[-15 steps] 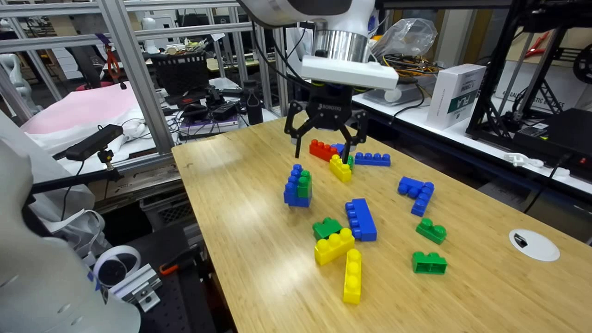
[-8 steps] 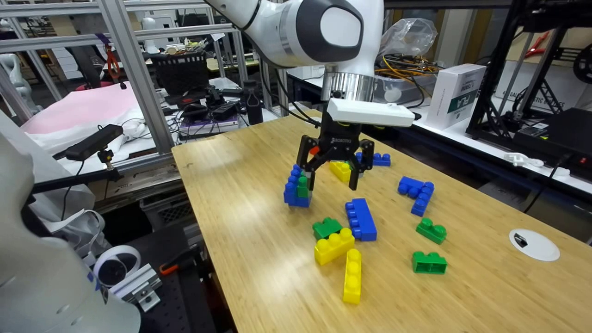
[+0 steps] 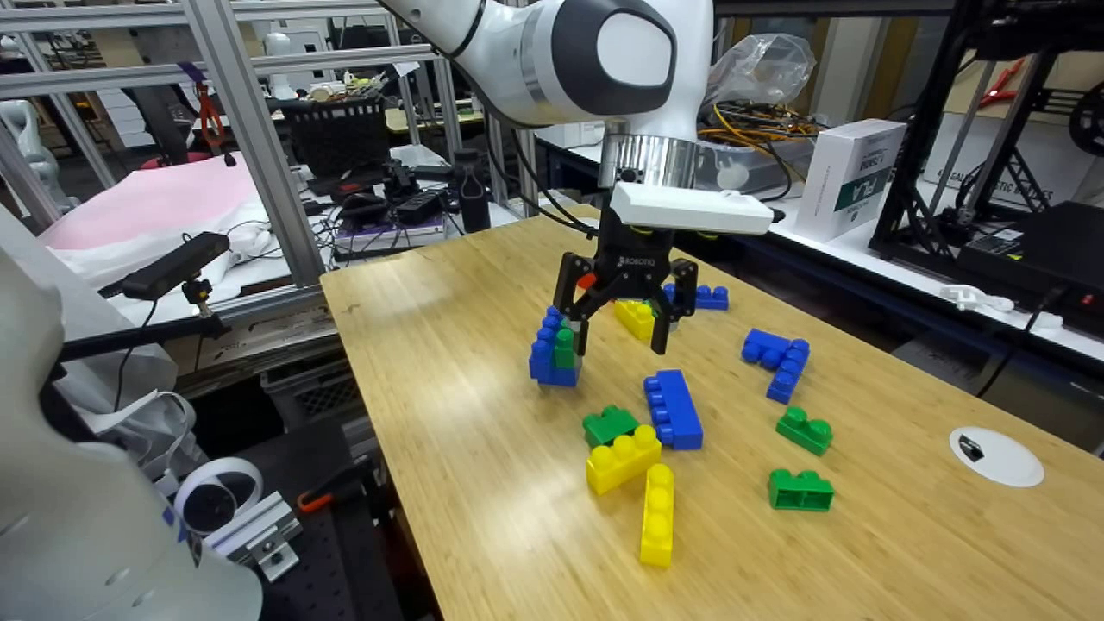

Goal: Take the green legos near the yellow legos and put them on the blue legos next to it

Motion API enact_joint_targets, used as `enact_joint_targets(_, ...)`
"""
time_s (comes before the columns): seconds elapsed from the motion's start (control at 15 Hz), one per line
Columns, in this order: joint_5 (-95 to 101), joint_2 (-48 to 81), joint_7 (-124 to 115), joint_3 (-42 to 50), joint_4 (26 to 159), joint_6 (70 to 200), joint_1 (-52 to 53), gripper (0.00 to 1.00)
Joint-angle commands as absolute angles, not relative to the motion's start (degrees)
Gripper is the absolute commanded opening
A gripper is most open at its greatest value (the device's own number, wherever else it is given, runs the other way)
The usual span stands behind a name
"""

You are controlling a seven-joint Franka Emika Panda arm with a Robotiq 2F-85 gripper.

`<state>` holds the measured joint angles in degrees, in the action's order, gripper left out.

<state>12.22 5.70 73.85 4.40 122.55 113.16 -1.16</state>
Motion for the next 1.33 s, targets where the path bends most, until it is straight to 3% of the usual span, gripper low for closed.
enact_joint_targets(0.0,11.8,6.4,74.8,3.3,121.8,113.2,-2.1,1.0)
enact_joint_targets(0.6,6.8,14.3,77.0,-0.3,114.2,112.8,-2.0,1.0)
enact_joint_targets(1.27,11.4,17.0,77.5,-0.8,119.4,118.2,-1.7,1.0)
